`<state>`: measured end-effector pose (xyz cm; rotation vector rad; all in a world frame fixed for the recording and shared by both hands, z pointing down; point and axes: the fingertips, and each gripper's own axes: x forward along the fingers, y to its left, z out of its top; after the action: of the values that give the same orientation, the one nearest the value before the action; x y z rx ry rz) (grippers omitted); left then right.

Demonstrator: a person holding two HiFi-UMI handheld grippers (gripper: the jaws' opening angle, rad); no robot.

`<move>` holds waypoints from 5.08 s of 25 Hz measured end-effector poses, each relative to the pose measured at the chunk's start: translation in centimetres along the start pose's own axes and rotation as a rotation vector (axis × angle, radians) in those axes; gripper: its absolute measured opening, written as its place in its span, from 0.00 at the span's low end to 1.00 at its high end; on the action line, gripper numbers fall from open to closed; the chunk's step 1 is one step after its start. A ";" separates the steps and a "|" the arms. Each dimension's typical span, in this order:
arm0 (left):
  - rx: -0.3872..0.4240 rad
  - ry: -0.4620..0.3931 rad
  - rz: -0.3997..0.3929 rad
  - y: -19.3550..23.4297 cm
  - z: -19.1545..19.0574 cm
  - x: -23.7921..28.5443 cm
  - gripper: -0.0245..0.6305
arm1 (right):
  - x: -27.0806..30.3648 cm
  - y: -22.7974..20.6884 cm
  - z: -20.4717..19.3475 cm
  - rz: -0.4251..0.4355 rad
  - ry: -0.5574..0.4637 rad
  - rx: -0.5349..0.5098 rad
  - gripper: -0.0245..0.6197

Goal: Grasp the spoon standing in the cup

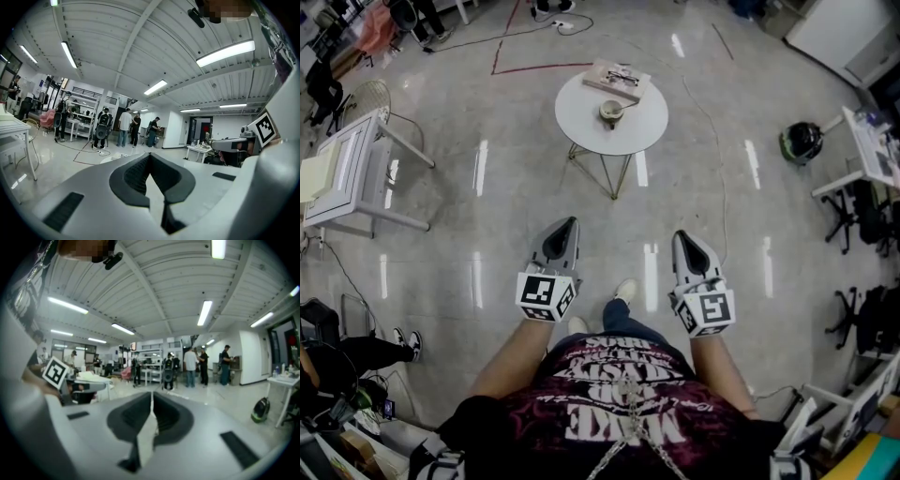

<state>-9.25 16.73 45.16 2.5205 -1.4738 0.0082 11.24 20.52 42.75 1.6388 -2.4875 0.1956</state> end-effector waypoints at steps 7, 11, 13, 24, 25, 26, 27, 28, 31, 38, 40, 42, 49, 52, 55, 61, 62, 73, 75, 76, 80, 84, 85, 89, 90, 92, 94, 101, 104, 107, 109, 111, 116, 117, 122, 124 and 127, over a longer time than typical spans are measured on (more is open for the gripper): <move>-0.008 0.005 0.020 0.1 -0.3 3.1 0.07 | 2.2 -2.6 0.1 0.017 0.000 -0.001 0.10; -0.009 0.014 0.032 -0.2 -0.4 4.4 0.07 | 3.0 -4.0 0.2 0.030 -0.007 0.006 0.10; -0.010 0.014 0.039 -0.3 -0.2 5.1 0.07 | 3.4 -4.7 0.4 0.039 -0.016 0.008 0.10; -0.012 -0.035 0.151 0.5 2.8 7.5 0.07 | 5.2 -8.4 2.1 0.105 -0.057 -0.008 0.10; -0.010 -0.041 0.159 0.3 3.0 7.7 0.07 | 5.2 -8.9 2.2 0.110 -0.060 -0.009 0.10; -0.007 -0.047 0.163 0.0 3.1 8.0 0.07 | 5.2 -9.4 2.2 0.113 -0.062 -0.012 0.10; -0.002 -0.049 0.166 -0.3 3.2 8.3 0.07 | 5.3 -9.9 2.2 0.115 -0.063 -0.011 0.10; 0.004 -0.049 0.166 -0.6 3.3 8.5 0.07 | 5.4 -10.3 2.2 0.116 -0.064 -0.006 0.10; 0.021 -0.042 0.170 -1.3 3.6 8.7 0.07 | 5.3 -10.6 2.6 0.132 -0.071 0.009 0.10; 0.051 -0.039 0.159 -2.5 4.3 9.3 0.07 | 5.1 -10.9 2.8 0.142 -0.090 0.016 0.10; 0.057 -0.036 0.154 -2.9 4.2 9.6 0.07 | 5.1 -11.3 2.9 0.137 -0.093 0.014 0.10; 0.057 -0.035 0.155 -2.8 4.2 9.9 0.07 | 5.2 -11.8 2.9 0.128 -0.094 0.014 0.10; 0.037 -0.044 0.171 -1.0 3.8 10.7 0.07 | 6.8 -12.3 3.1 0.117 -0.078 -0.002 0.10; 0.037 -0.044 0.173 -0.9 3.6 11.1 0.07 | 7.6 -12.1 3.3 0.129 -0.073 -0.020 0.10; 0.036 -0.038 0.173 -0.6 3.2 11.3 0.07 | 8.3 -11.8 3.2 0.138 -0.059 -0.026 0.10; 0.018 -0.015 0.164 1.6 2.5 12.7 0.07 | 11.1 -11.3 2.9 0.140 -0.036 -0.021 0.10; 0.018 -0.011 0.160 1.9 2.5 13.1 0.07 | 11.6 -11.3 2.9 0.140 -0.032 -0.020 0.10; 0.014 0.030 0.116 4.9 2.6 18.2 0.07 | 16.9 -12.3 2.4 0.124 0.013 0.007 0.10; 0.011 0.035 0.115 5.7 2.6 19.1 0.07 | 18.0 -12.4 2.5 0.123 0.018 0.009 0.10; 0.009 0.037 0.115 6.1 2.6 19.5 0.07 | 18.6 -12.5 2.6 0.124 0.021 0.010 0.10; 0.004 0.041 0.118 7.8 3.0 20.7 0.07 | 20.6 -12.5 2.7 0.126 0.028 0.015 0.10; 0.004 0.031 0.120 9.7 3.9 21.9 0.07 | 22.8 -12.4 3.6 0.126 0.020 0.009 0.10; 0.004 0.028 0.119 10.0 4.1 22.1 0.07 | 23.3 -12.3 3.8 0.126 0.017 0.005 0.10; 0.009 0.014 0.108 11.4 5.1 22.9 0.07 | 24.9 -11.8 4.8 0.120 0.011 -0.007 0.10; 0.010 0.009 0.105 11.8 5.3 23.0 0.07 | 25.2 -11.6 5.1 0.119 0.010 -0.009 0.10; 0.011 -0.001 0.097 12.4 6.0 23.2 0.07 | 25.9 -11.3 5.6 0.114 0.007 -0.015 0.10; 0.013 -0.009 0.087 13.2 6.5 23.6 0.07 | 26.6 -11.0 6.1 0.105 0.002 -0.021 0.10; 0.006 -0.016 0.053 15.8 6.9 24.6 0.07 | 28.8 -9.8 7.2 0.071 0.000 -0.033 0.10; -0.001 -0.019 0.040 16.9 7.0 25.2 0.07 | 29.5 -9.5 7.3 0.049 0.000 -0.037 0.10; -0.010 -0.023 0.031 17.5 7.2 25.4 0.07 | 29.7 -9.5 7.4 0.029 0.009 -0.046 0.10; -0.003 -0.027 0.030 18.1 7.5 25.5 0.07 | 29.6 -10.1 7.8 0.005 0.003 -0.058 0.10; -0.013 -0.027 0.047 19.1 7.8 25.7 0.07 | 29.7 -11.0 8.3 -0.024 -0.003 -0.063 0.10; -0.017 -0.037 0.061 20.3 8.4 26.2 0.07 | 29.5 -12.0 8.6 -0.057 -0.010 -0.083 0.10; -0.015 -0.037 0.058 20.4 8.4 26.3 0.07 | 29.5 -11.9 8.6 -0.058 -0.011 -0.081 0.10; -0.001 -0.034 0.041 20.0 8.6 27.1 0.07 | 30.2 -11.8 8.2 -0.047 -0.011 -0.063 0.10; 0.005 -0.032 0.036 19.7 8.6 27.2 0.07 | 30.4 -12.1 8.1 -0.043 -0.011 -0.035 0.10; 0.004 -0.043 0.022 19.6 8.4 27.2 0.07 | 30.9 -12.6 7.9 -0.039 -0.010 -0.023 0.10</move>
<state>-13.51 -17.58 43.79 2.5230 -1.5188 -0.0389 10.33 -13.68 41.56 1.6813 -2.4535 0.1541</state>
